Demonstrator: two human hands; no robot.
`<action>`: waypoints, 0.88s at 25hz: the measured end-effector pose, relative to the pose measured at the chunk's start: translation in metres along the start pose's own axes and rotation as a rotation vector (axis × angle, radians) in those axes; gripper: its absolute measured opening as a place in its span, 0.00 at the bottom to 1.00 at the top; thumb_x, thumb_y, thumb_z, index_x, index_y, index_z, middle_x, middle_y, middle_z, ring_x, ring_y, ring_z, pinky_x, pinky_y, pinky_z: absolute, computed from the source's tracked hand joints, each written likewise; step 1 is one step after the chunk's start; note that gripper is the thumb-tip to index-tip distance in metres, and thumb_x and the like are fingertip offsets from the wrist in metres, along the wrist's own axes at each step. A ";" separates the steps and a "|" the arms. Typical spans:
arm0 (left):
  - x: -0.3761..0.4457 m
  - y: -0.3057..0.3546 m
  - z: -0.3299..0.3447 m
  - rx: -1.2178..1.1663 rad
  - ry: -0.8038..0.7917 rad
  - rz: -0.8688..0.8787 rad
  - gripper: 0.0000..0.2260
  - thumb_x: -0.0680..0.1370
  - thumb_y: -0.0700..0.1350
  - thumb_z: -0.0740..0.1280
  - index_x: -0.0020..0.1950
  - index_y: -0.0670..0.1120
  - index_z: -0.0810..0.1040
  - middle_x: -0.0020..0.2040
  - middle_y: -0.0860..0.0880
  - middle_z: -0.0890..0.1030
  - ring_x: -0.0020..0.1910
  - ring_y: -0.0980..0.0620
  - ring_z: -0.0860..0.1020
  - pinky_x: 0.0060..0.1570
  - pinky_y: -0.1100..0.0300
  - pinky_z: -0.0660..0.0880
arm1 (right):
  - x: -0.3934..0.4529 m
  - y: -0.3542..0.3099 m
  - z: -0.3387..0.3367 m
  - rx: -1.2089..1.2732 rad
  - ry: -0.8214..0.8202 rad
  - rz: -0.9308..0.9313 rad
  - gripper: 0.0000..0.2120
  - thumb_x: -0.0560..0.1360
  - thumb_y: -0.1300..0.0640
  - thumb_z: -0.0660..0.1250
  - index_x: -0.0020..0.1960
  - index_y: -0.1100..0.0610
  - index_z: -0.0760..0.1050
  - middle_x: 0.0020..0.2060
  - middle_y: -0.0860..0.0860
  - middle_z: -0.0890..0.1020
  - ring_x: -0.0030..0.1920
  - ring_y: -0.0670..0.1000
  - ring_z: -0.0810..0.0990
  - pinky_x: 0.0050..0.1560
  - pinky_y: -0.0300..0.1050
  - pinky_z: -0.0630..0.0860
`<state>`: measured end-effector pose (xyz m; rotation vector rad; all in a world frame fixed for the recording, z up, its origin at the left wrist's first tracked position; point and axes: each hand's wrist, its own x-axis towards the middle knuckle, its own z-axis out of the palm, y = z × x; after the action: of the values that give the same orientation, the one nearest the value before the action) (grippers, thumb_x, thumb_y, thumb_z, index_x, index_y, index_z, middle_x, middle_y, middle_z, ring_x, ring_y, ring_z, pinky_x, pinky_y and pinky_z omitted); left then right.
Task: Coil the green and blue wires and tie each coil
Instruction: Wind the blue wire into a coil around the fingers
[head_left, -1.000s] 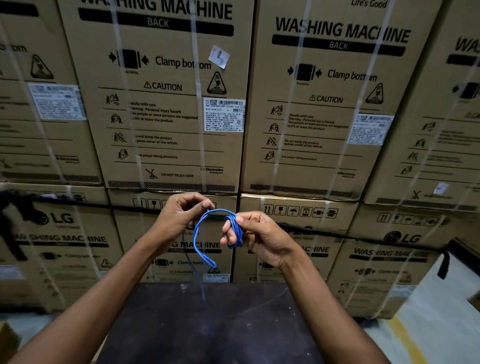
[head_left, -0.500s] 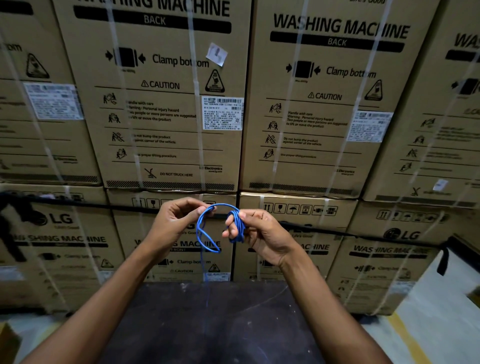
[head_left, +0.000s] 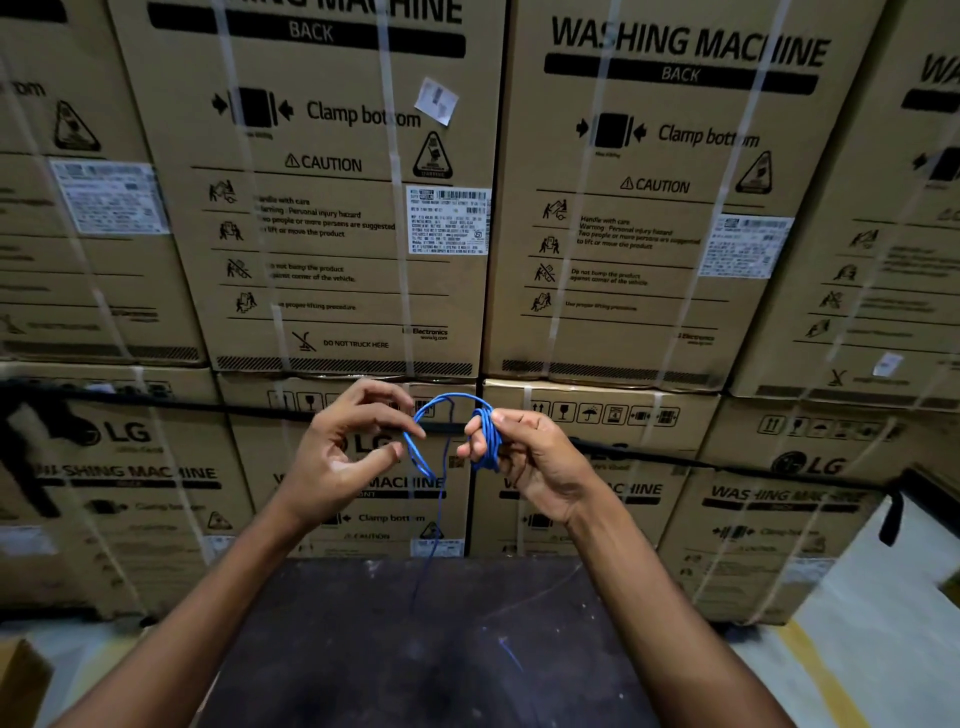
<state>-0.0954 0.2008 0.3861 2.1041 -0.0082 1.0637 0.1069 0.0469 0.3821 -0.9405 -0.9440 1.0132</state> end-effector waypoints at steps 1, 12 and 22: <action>-0.002 0.000 0.002 0.009 0.012 -0.016 0.06 0.72 0.39 0.70 0.45 0.43 0.86 0.49 0.45 0.79 0.48 0.48 0.78 0.46 0.61 0.74 | 0.000 0.000 0.000 -0.001 0.011 -0.001 0.12 0.83 0.61 0.60 0.53 0.68 0.80 0.38 0.56 0.83 0.44 0.54 0.85 0.55 0.46 0.81; -0.024 -0.017 0.021 -0.042 0.162 -0.270 0.20 0.74 0.35 0.76 0.65 0.46 0.83 0.34 0.42 0.79 0.33 0.57 0.76 0.37 0.61 0.78 | -0.002 0.013 -0.023 -0.058 0.132 0.017 0.13 0.83 0.62 0.60 0.52 0.68 0.81 0.38 0.59 0.83 0.46 0.59 0.85 0.51 0.45 0.83; -0.021 -0.007 0.023 -0.033 0.073 -0.288 0.17 0.78 0.36 0.72 0.66 0.47 0.82 0.32 0.51 0.77 0.32 0.60 0.74 0.34 0.69 0.72 | -0.005 0.009 -0.022 -0.142 0.145 0.013 0.12 0.82 0.61 0.63 0.53 0.70 0.80 0.39 0.60 0.83 0.46 0.60 0.85 0.51 0.46 0.83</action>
<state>-0.0909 0.1853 0.3591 1.9634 0.3012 0.9577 0.1235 0.0400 0.3663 -1.1250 -0.8977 0.8845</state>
